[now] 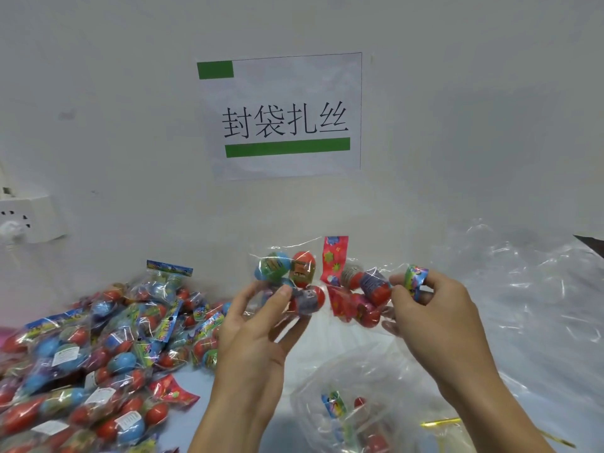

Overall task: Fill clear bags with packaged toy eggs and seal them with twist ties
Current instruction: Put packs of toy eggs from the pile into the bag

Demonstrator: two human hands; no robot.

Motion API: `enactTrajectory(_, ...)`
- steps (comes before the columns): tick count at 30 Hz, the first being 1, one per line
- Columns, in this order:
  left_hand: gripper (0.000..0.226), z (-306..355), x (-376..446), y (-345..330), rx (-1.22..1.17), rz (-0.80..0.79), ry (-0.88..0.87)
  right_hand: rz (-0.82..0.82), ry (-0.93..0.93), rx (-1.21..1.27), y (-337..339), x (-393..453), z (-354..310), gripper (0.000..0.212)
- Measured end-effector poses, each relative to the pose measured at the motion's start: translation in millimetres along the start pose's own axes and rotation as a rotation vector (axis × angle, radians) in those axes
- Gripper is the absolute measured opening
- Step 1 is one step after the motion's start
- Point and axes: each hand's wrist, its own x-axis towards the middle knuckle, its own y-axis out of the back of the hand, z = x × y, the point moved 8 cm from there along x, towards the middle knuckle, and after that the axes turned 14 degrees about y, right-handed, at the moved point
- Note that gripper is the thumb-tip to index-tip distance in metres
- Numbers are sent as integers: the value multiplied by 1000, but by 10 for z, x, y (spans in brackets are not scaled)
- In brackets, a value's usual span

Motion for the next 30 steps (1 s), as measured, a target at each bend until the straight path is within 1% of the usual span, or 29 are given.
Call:
enactTrajectory(3,45,-60,15,-77,13,-53,20,-34,19,16,-57,-11,-8,10)
enactTrajectory(6,44,-68,-6,-155,228,-41,-56,-124,42,54,-164,-28,-14,10)
enactTrajectory(8,40,-74,-21,-202,336,-40,-100,-191,65,80,-233,-38,-44,18)
enactTrajectory(10,34,-98,-27,-242,316,-100,-89,-254,73,133,-293,-66,-90,31)
enactTrajectory(13,36,-97,-41,-276,270,-175,-74,-293,50,240,-358,-90,-119,34)
enactTrajectory(15,38,-36,-69,-282,261,-160,-130,-313,6,347,-390,-92,-125,35)
enactTrajectory(17,38,15,-94,-287,314,-121,-195,-379,-33,464,-431,-122,-163,33)
enactTrajectory(18,36,32,-108,-297,359,-113,-225,-434,-22,463,-455,-146,-194,35)
enactTrajectory(19,32,44,-121,-311,407,-110,-254,-477,9,427,-473,-166,-217,43)
enactTrajectory(20,28,50,-130,-324,448,-114,-278,-484,46,385,-476,-172,-235,50)
enactTrajectory(21,24,54,-141,-334,476,-126,-294,-451,75,351,-459,-164,-242,52)
enactTrajectory(23,23,61,-153,-342,502,-163,-295,-342,99,329,-383,-134,-249,44)
enactTrajectory(25,32,60,-142,-319,511,-194,-264,-293,109,339,-335,-116,-257,25)
enactTrajectory(27,49,38,-114,-283,509,-216,-213,-284,119,331,-308,-107,-267,9)
enactTrajectory(28,59,14,-98,-264,499,-221,-176,-274,126,330,-298,-108,-278,4)
enactTrajectory(30,70,-29,-86,-257,488,-243,-121,-249,160,297,-287,-107,-300,10)
